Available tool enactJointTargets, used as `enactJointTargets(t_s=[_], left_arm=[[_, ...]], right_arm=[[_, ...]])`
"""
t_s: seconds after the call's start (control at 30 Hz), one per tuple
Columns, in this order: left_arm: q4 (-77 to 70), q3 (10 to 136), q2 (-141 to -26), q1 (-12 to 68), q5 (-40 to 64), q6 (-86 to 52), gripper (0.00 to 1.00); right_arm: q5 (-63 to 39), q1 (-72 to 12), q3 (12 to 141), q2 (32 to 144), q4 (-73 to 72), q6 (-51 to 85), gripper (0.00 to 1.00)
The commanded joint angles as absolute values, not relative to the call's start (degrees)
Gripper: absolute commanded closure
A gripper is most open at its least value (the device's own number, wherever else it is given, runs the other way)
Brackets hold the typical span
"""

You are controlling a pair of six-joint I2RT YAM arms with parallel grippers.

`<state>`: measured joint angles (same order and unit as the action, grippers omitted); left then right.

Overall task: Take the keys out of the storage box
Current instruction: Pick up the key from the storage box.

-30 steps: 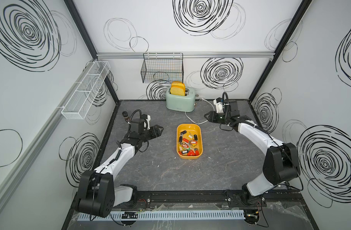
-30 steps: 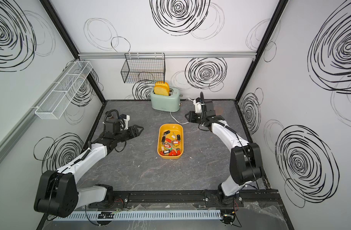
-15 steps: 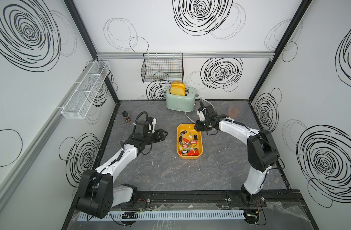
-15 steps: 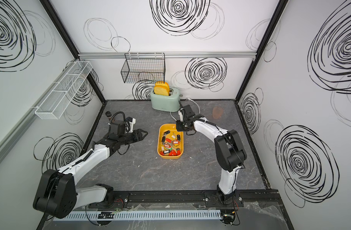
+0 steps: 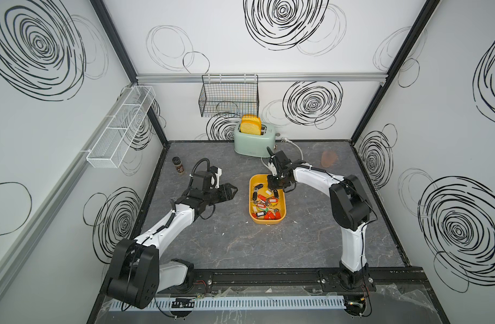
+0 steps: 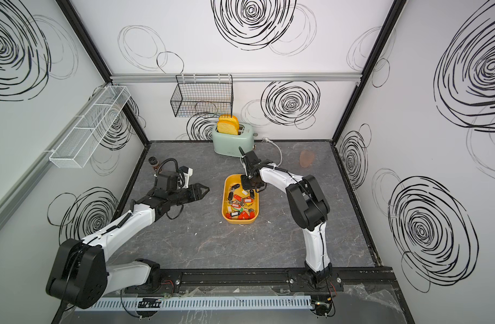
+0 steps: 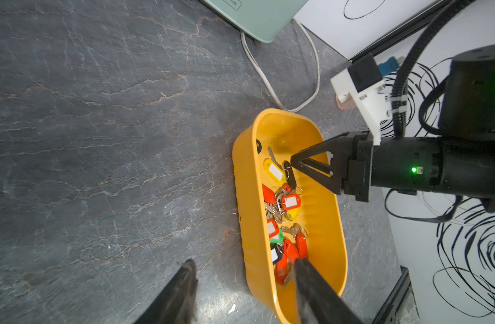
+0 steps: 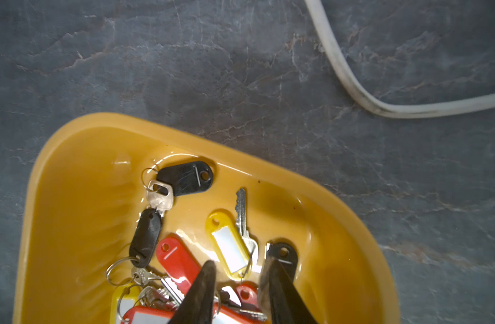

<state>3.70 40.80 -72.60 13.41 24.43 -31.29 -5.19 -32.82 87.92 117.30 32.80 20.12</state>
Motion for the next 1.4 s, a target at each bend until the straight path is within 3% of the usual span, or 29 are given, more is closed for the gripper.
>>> enactJointTargets(t_s=[0.0,0.57,0.87,1.1,1.37], left_arm=[[3.57,40.43,-71.2,13.55,24.7,-30.6,0.4],[3.52,39.99,-71.11,13.54,24.21,-30.67,0.4],[3.43,39.64,-70.76,13.49,24.02,-30.78,0.4],[3.21,39.64,-70.87,13.51,24.08,-30.68,0.4],[3.21,40.12,-70.89,13.6,24.2,-30.51,0.4]], right_arm=[[-3.27,-33.14,89.91,118.71,36.29,20.48,0.65],[-4.58,-34.19,89.67,121.71,37.62,21.29,0.72],[-3.93,-34.48,89.73,121.81,38.11,21.46,0.85],[-3.56,-34.62,89.74,119.65,37.86,21.03,1.0],[-3.21,-34.58,88.89,114.57,37.52,20.48,1.0]])
